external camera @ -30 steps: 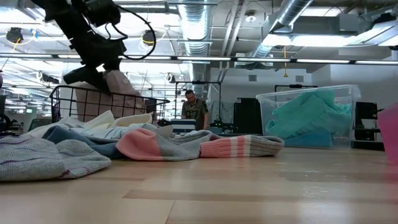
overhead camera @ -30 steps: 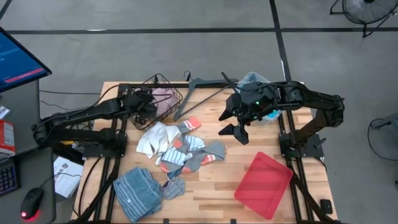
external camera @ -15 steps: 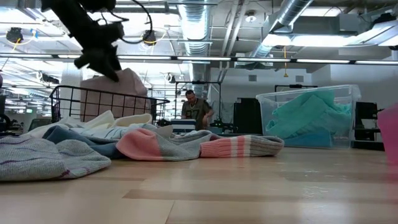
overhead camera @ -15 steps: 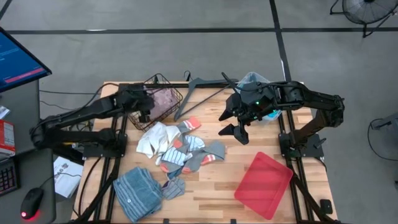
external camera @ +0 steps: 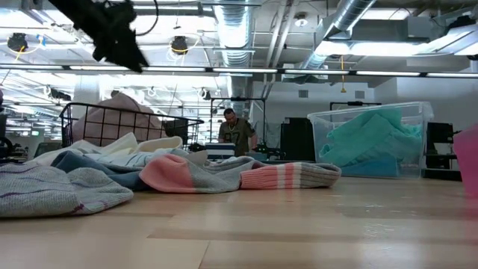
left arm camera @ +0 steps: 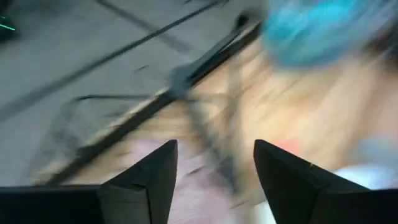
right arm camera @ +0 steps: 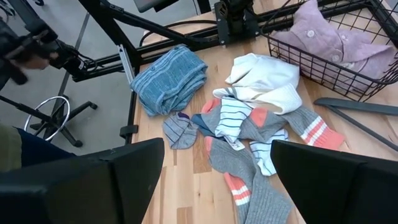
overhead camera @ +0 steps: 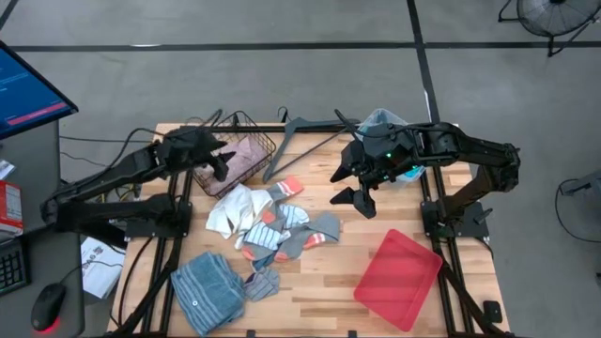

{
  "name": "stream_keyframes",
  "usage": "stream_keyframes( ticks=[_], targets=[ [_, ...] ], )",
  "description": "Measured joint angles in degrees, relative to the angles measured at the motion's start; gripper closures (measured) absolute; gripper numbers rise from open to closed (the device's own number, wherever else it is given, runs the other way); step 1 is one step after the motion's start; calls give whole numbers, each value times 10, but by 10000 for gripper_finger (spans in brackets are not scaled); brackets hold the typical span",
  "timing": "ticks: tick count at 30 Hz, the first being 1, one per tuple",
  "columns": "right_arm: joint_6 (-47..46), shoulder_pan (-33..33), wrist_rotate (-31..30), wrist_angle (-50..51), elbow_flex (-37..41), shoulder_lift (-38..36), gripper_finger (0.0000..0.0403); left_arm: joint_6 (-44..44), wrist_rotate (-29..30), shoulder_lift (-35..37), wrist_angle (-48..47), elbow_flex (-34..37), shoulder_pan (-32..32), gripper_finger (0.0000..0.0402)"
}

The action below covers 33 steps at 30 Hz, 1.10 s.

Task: Pick & Place Cloths
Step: Put the pink polo shirt into the black wire basket

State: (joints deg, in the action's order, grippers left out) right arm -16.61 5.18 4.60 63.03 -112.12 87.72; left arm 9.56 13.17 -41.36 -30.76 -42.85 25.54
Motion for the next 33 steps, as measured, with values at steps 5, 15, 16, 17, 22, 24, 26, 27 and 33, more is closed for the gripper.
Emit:
stream_keyframes(
  ticks=[5,15,16,17,22,24,26,27,33],
  targets=[
    [1,0,0,0,0,0,112,247,-31,9,36,1,0,260],
    [1,1,0,0,0,0,112,245,-23,-63,-11,25,14,395],
    [1,1,0,0,0,0,112,235,-21,-76,-20,25,18,396],
    [1,1,0,0,0,0,112,226,-21,-89,-28,25,20,397],
    [1,1,0,0,0,0,112,187,-33,-144,-53,26,23,400],
    [2,0,-1,0,0,0,112,177,-38,-163,-54,25,23,400],
    [3,-1,-1,0,0,0,112,169,-40,-183,-56,25,23,400],
    [5,-1,-1,0,0,0,112,162,-40,-192,-60,25,23,400],
    [20,-1,-5,0,0,0,112,144,-40,-249,-71,25,24,401]
  ],
)
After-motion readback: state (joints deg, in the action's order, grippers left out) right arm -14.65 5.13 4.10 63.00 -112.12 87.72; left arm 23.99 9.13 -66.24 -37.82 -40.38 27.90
